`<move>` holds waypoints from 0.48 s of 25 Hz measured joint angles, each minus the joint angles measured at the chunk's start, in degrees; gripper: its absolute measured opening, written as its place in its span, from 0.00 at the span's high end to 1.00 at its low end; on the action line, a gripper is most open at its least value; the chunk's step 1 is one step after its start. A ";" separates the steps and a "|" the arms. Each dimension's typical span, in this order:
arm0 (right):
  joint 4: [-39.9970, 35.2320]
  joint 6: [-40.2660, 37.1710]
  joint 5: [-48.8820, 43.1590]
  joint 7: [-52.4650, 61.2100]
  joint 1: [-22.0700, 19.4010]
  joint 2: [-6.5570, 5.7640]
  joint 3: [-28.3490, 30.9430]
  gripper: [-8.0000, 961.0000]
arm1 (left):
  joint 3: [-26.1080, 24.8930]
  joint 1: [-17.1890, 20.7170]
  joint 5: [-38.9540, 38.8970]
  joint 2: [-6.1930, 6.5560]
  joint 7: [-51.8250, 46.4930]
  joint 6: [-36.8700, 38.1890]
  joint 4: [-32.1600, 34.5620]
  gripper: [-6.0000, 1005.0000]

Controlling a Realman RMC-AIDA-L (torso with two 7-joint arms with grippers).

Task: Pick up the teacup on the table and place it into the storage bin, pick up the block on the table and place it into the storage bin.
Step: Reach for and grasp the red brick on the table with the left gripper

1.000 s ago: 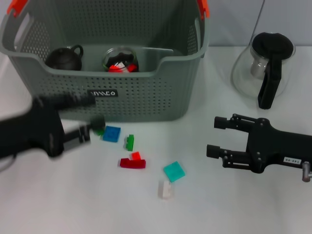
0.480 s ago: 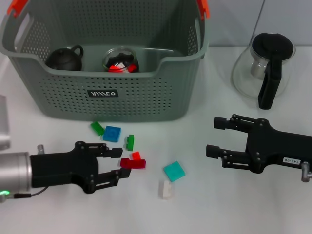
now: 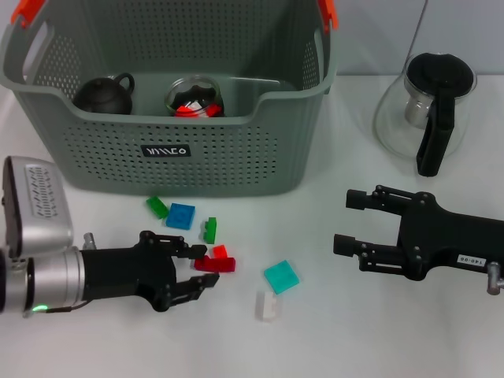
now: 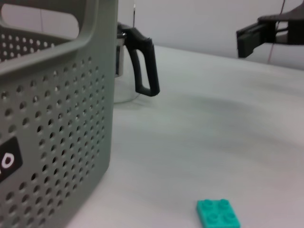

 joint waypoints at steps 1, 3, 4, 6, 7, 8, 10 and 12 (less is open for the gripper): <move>0.02 0.00 0.00 0.00 0.00 0.00 0.00 0.15 | 0.00 -0.30 -0.21 0.03 0.42 -1.03 -0.67 0.48; 0.07 0.00 0.00 0.00 -0.02 0.00 0.00 0.15 | 0.01 -0.88 -0.35 0.05 0.92 -2.76 -1.75 0.52; 0.08 0.00 0.00 0.00 -0.02 0.00 0.00 0.15 | 0.02 -1.29 -0.36 0.05 1.34 -3.94 -2.44 0.54; 0.13 0.00 0.00 0.00 -0.03 0.00 0.00 0.15 | 0.04 -1.88 -0.36 0.06 1.83 -5.61 -3.40 0.58; 0.19 0.00 0.00 0.00 -0.03 0.00 0.00 0.15 | 0.05 -2.23 -0.36 0.06 1.89 -6.26 -3.87 0.58; 0.31 0.00 0.00 0.00 -0.03 -0.01 0.00 0.15 | 0.05 -2.48 -0.36 0.06 1.90 -6.65 -4.11 0.59; 0.51 0.00 0.00 0.00 -0.03 -0.05 0.00 0.14 | 0.06 -3.11 -0.23 0.06 1.92 -7.37 -4.57 0.60; 0.54 0.00 0.00 0.00 -0.03 -0.09 0.00 0.14 | 0.11 -3.54 0.02 0.06 1.93 -7.78 -4.89 0.60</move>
